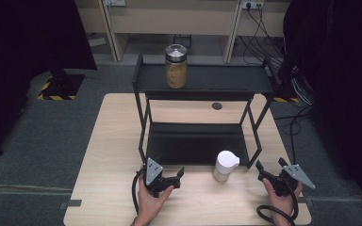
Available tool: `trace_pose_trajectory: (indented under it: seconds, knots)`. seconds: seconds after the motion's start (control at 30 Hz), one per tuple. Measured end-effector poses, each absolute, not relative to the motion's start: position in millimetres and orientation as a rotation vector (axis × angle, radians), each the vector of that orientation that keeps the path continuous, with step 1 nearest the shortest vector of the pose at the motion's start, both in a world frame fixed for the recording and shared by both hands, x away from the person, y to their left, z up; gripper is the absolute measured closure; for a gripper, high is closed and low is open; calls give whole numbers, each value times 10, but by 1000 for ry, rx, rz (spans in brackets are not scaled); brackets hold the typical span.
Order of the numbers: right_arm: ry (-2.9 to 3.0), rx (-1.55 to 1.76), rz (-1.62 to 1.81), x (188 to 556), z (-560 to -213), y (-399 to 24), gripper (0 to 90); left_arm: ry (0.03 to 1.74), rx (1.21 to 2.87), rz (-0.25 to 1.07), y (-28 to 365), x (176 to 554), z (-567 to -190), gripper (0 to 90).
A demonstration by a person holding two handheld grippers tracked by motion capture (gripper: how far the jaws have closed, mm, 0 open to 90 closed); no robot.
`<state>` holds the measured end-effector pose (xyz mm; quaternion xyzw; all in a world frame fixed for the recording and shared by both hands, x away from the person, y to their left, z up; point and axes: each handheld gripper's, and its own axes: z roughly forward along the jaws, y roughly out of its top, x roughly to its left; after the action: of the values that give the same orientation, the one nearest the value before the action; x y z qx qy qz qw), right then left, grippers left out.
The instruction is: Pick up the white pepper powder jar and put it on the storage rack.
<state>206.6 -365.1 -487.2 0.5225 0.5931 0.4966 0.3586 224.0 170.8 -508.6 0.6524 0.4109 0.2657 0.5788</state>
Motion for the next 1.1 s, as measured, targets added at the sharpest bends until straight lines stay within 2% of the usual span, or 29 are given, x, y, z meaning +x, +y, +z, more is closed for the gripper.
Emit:
trace_pose_trajectory:
  seconds: [0.67,1.1]
  knots:
    - [1495,1369,1325,2039,-4903,-3700,38,962,1525,615,1702,2254,-5084,13]
    - [1380,1228,1435,1824,-4650,-3677,34,967,1523,613,1693,2259,-5082,13]
